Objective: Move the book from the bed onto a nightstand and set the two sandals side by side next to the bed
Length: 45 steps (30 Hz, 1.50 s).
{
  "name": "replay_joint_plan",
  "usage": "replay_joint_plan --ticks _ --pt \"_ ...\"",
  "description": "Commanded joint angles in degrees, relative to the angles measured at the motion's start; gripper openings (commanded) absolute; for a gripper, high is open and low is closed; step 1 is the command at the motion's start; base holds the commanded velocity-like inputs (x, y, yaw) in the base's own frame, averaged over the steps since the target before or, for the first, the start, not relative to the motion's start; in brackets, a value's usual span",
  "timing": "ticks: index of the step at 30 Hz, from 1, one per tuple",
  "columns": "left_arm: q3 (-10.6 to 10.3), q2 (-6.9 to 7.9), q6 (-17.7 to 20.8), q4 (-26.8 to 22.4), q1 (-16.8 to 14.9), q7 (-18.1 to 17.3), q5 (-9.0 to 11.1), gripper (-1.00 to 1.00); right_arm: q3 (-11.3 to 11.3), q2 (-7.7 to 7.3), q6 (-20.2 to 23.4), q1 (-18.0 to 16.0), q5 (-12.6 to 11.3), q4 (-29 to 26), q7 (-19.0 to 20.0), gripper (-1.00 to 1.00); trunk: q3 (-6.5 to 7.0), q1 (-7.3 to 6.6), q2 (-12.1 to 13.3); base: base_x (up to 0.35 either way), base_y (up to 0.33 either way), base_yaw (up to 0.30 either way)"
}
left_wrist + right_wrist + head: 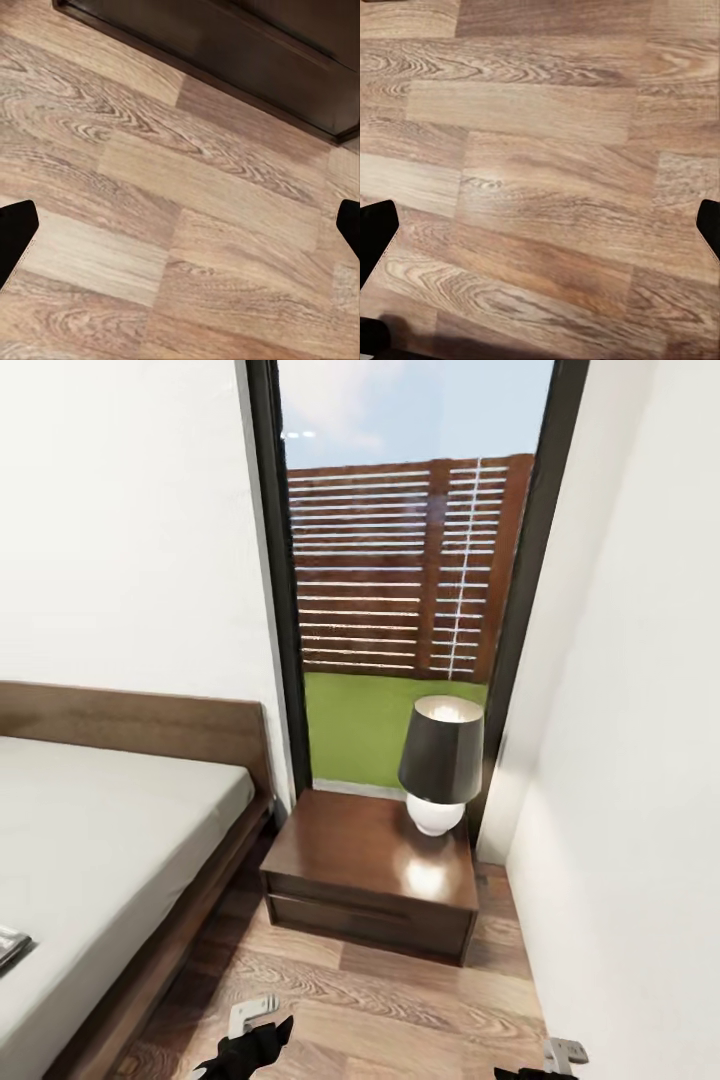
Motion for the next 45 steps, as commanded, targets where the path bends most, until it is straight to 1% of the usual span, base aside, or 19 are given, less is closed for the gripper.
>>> replay_joint_plan --ticks 1,16,28,42,45 --pt "0.3 -0.04 -0.1 0.1 0.0 -0.4 0.3 1.00 -0.2 -0.01 0.1 0.0 -0.2 0.0 0.3 1.00 -0.06 0.03 0.0 0.295 0.000 0.047" --pt "0.3 0.00 -0.1 0.1 0.0 -0.4 0.3 1.00 -0.2 -0.01 0.1 0.0 -0.2 0.0 0.3 1.00 -0.07 0.03 0.0 0.188 0.000 0.018" --pt "0.3 0.00 -0.2 0.1 0.0 -0.4 0.3 1.00 -0.2 -0.01 0.1 0.0 -0.2 0.0 0.3 1.00 -0.29 0.03 0.0 0.025 -0.003 0.265" --pt "0.4 0.04 -0.2 0.1 0.0 -0.4 0.3 1.00 -0.2 -0.01 0.1 0.0 -0.2 0.0 0.3 1.00 -0.30 0.03 0.0 0.278 -0.106 0.286" --pt "0.4 0.04 -0.2 0.1 0.0 -0.4 0.3 1.00 -0.2 -0.01 0.1 0.0 -0.2 0.0 0.3 1.00 -0.30 0.03 0.0 0.120 -0.034 0.287"
